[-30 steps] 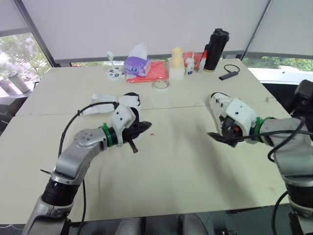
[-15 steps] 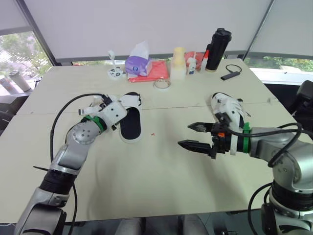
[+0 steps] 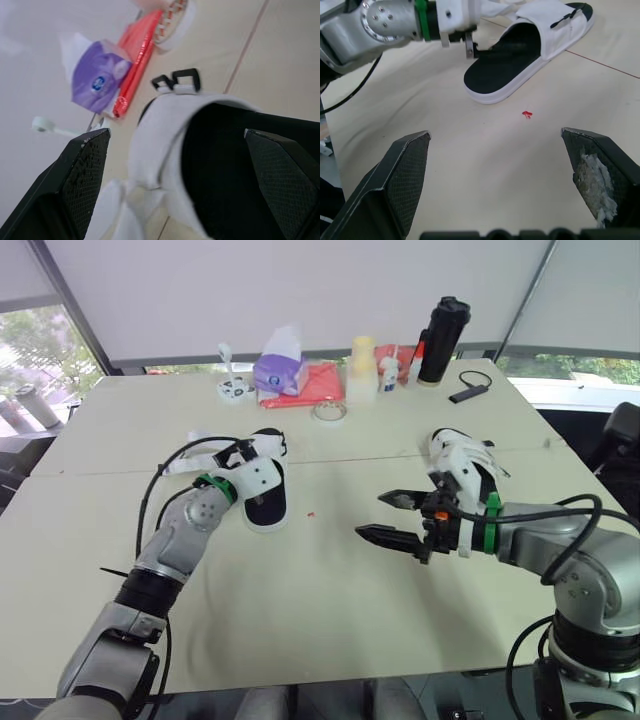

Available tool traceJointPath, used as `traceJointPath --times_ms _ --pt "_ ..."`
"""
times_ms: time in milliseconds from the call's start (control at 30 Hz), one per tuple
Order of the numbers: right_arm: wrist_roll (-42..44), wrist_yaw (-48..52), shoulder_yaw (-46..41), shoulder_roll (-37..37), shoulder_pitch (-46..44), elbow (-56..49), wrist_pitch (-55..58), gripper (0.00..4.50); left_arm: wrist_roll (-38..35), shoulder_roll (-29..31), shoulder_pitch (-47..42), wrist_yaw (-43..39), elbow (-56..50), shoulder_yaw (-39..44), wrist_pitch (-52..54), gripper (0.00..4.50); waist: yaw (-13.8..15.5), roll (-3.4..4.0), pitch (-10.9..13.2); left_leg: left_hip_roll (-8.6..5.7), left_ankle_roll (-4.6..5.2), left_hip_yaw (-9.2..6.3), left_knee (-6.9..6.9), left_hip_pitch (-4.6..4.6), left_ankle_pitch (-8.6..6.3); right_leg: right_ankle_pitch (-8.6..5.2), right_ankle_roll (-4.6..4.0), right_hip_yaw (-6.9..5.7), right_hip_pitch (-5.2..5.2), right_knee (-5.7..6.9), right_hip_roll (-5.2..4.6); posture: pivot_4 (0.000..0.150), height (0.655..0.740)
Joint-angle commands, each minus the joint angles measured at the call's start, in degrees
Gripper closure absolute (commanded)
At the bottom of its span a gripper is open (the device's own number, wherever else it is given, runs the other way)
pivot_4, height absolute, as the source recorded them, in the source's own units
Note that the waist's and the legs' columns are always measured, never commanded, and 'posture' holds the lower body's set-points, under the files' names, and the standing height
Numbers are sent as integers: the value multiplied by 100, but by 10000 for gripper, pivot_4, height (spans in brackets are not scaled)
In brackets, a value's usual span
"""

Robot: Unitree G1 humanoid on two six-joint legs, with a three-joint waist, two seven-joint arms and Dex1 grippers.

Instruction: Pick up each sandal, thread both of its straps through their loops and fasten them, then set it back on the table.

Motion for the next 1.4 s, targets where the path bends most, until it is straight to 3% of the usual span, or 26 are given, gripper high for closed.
traceJointPath --times_ms 33,500,600,833,1067,1200,1233,1300,1400 --pt "246 -169 -129 -81 5 -164 -66 0 336 -57 -400 357 388 -76 -132 456 3 0 0 0 0 0 1 0 0 0 0 0 1 0 1 1500 7296" --pt "785 -662 -89 -315 95 -190 -204 0 877 -491 -1527 1170 2739 -472 -722 456 17 -6 2 -1 0 -1 6 0 0 0 4 -3 8 0 1 1500 7296" --pt "846 -751 -66 -368 105 -177 -249 0 904 -595 -1756 1335 3253 -519 -889 8720 11 -7 2 -1 0 -2 5 0 0 -1 5 -3 7 0 0 1500 7296" --pt "989 -988 -39 -428 137 -159 -336 0 916 -678 -1999 1468 3953 -628 -1220 43585 28 -9 1 -1 0 -2 6 3 0 -1 6 -4 11 1 1 1500 7296" --pt "1107 -1136 -32 -461 150 -126 -403 0 871 -471 -2192 1113 4084 -722 -2327 44384 10 -11 0 -1 0 -3 6 5 0 -1 6 -4 13 0 0 1500 7296" --pt "1090 -1144 55 -567 174 -64 -544 0 245 -333 -2423 74 4187 -581 -4260 44384 7 -12 1 -2 0 -1 3 -2 0 -1 6 -4 6 0 0 1500 7296" --pt "1073 -1137 64 -605 190 -40 -596 0 415 -194 -2563 122 4231 -696 -4711 44384 15 -13 2 -1 0 -1 2 -9 0 0 5 -4 -1 0 0 1500 7296" --pt "1024 -1128 70 -694 222 10 -717 0 -28 -108 -2712 -827 4461 -731 -5934 44384 22 -32 14 -2 0 -2 3 -21 0 0 4 -4 -12 0 -1 1500 7296" --pt "1027 -1143 83 -786 250 62 -851 0 -302 -109 -2901 -1479 4864 -703 -6746 44384 15 -37 18 -2 0 1 8 -31 0 1 3 -3 -19 -2 -2 1500 7296"
